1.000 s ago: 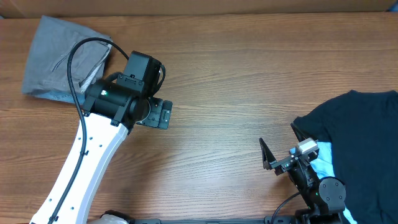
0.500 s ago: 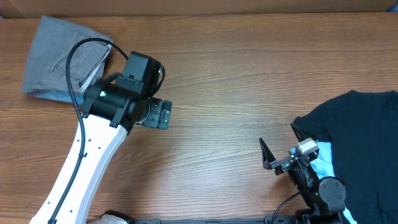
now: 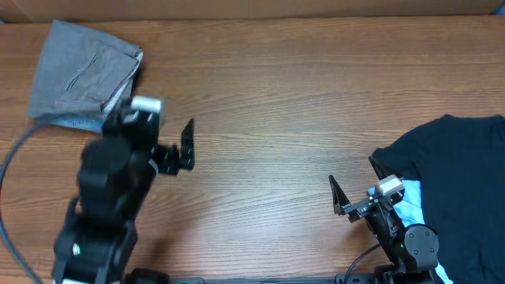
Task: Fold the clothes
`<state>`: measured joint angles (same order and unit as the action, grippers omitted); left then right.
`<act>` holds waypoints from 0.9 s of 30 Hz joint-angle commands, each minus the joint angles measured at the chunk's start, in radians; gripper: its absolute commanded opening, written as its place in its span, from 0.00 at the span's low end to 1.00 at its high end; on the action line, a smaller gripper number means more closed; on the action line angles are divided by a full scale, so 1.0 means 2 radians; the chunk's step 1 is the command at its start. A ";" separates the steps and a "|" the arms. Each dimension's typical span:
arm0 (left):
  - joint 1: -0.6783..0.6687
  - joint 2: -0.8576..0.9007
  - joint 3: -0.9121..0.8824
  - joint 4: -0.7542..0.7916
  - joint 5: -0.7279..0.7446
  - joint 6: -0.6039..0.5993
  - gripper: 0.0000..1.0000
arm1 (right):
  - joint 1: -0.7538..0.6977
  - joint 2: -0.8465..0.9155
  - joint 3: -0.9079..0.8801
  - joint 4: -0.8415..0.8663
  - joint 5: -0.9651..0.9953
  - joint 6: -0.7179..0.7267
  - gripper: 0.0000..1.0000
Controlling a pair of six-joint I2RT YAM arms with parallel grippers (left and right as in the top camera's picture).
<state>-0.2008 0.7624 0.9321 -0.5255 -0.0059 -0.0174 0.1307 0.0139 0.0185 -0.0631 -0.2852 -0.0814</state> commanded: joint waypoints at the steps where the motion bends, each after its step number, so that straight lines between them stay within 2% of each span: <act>1: 0.029 -0.096 -0.106 0.031 0.024 0.022 1.00 | -0.002 -0.003 -0.005 0.003 -0.002 0.003 1.00; 8: 0.047 -0.276 -0.286 0.138 0.024 0.022 1.00 | -0.002 -0.003 -0.005 0.003 -0.002 0.003 1.00; 17: 0.047 -0.362 -0.440 0.257 0.026 -0.001 1.00 | -0.002 -0.003 -0.005 0.003 -0.002 0.003 1.00; 27: 0.047 -0.380 -0.464 0.226 0.025 -0.016 1.00 | -0.002 -0.003 -0.005 0.003 -0.002 0.003 1.00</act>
<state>-0.1150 0.0170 0.0086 -0.0738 0.0345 -0.0277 0.1307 0.0139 0.0185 -0.0635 -0.2848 -0.0814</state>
